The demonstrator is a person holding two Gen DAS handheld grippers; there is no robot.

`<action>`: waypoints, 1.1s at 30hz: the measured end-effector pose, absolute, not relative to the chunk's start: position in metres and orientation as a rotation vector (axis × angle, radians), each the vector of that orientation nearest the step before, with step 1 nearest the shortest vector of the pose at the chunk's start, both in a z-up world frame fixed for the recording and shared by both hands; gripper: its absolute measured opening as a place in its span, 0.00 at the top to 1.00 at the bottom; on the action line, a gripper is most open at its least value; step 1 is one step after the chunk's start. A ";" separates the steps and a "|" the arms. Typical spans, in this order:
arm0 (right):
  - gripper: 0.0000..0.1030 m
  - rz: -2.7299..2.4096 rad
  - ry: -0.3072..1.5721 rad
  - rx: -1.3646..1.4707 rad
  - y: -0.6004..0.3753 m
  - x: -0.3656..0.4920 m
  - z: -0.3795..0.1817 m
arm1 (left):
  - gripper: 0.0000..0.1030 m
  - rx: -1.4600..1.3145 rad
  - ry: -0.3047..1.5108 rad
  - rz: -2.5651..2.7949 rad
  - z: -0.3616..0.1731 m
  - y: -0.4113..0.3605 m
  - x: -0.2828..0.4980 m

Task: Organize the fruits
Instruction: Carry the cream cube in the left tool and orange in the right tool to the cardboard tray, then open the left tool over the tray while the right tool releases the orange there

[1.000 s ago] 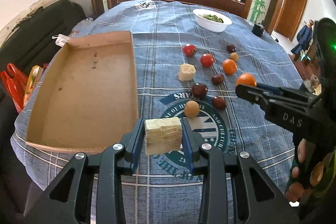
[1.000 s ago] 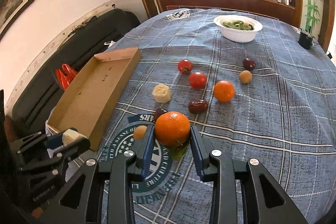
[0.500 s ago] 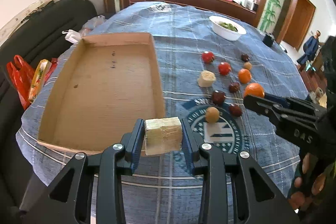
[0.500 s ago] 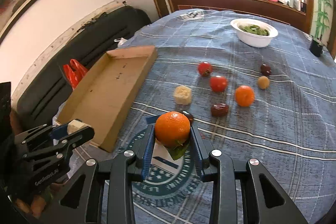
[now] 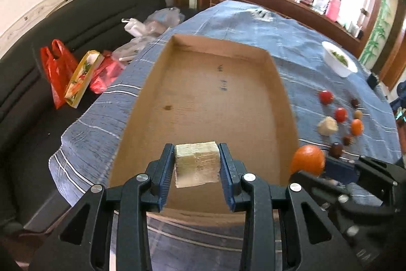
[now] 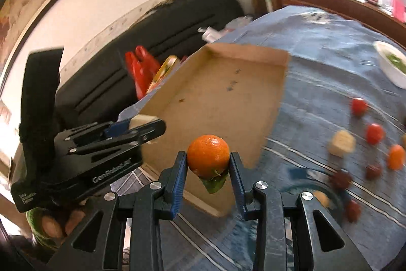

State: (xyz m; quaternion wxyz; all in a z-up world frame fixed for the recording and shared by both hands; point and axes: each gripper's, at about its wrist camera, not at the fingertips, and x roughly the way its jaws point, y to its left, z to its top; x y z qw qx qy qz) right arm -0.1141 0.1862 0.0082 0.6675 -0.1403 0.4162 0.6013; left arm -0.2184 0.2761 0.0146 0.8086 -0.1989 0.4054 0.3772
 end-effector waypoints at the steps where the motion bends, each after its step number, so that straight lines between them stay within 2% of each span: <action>1: 0.68 1.357 0.946 -0.328 0.192 -0.115 0.005 | 0.69 -0.424 0.873 0.814 0.011 0.280 -0.218; 20: 0.65 1.366 1.025 -0.519 0.239 -0.143 -0.045 | 0.69 -0.439 0.999 0.842 -0.030 0.302 -0.222; 22: 0.62 1.363 1.037 -0.516 0.238 -0.140 -0.047 | 0.65 -0.445 1.008 0.840 -0.030 0.302 -0.223; 24: 0.55 1.360 1.032 -0.510 0.238 -0.140 -0.045 | 0.50 -0.468 1.025 0.842 -0.029 0.304 -0.223; 27: 0.42 1.365 1.030 -0.492 0.233 -0.139 -0.041 | 0.50 -0.485 0.999 0.843 -0.024 0.304 -0.228; 33: 0.42 1.377 1.002 -0.465 0.218 -0.141 -0.028 | 0.50 -0.491 0.938 0.841 -0.003 0.296 -0.235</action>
